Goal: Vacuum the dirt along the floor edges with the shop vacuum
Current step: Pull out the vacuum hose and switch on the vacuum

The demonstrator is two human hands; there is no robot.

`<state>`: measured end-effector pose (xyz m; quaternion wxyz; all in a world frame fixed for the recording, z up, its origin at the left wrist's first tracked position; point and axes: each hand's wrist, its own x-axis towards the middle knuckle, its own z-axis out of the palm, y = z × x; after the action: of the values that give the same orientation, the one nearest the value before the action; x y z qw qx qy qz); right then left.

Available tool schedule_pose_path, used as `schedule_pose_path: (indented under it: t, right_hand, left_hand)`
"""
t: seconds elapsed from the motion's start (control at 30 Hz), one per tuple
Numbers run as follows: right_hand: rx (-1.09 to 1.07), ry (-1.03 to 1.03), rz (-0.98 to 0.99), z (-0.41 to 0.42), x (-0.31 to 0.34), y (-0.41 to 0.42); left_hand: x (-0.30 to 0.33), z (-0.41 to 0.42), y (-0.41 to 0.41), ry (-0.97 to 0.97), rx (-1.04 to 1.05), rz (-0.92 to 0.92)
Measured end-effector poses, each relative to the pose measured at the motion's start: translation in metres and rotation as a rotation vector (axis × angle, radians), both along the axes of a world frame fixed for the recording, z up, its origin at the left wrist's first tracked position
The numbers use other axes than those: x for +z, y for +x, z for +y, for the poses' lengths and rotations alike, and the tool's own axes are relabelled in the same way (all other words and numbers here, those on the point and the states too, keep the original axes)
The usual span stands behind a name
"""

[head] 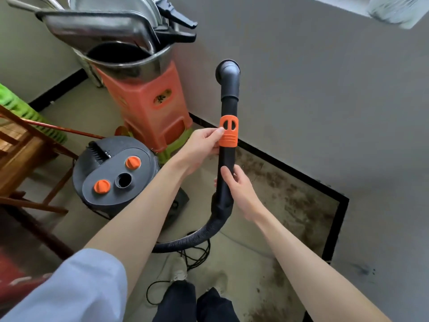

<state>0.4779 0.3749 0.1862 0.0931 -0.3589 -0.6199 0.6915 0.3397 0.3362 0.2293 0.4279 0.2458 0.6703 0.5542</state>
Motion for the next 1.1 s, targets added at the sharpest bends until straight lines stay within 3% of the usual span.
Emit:
schedule_pose_path:
  t: [0.07, 0.2, 0.37, 0.6, 0.87, 1.1]
  right_hand:
    - [-0.084, -0.104, 0.053, 0.007, 0.009, -0.012]
    - [-0.294, -0.350, 0.205, 0.033, 0.033, -0.040]
    - [-0.443, -0.530, 0.213, 0.050, 0.060, -0.070]
    - [-0.583, -0.680, 0.324, 0.052, 0.087, -0.094]
    - [-0.575, -0.879, 0.523, 0.041, 0.148, -0.116]
    - [-0.599, -1.078, 0.824, 0.061, 0.211, -0.112]
  left_hand:
    - [-0.003, -0.016, 0.002, -0.019, 0.021, 0.021]
    - [-0.025, -0.066, 0.012, -0.262, -0.126, 0.173]
    - [-0.042, -0.106, 0.013, -0.277, -0.201, 0.390]
    - [-0.033, -0.129, -0.015, -0.371, -0.135, 0.690]
    - [0.059, -0.134, -0.085, -0.397, 0.088, 1.277]
    - [0.168, -0.094, -0.109, -0.359, 0.170, 1.606]
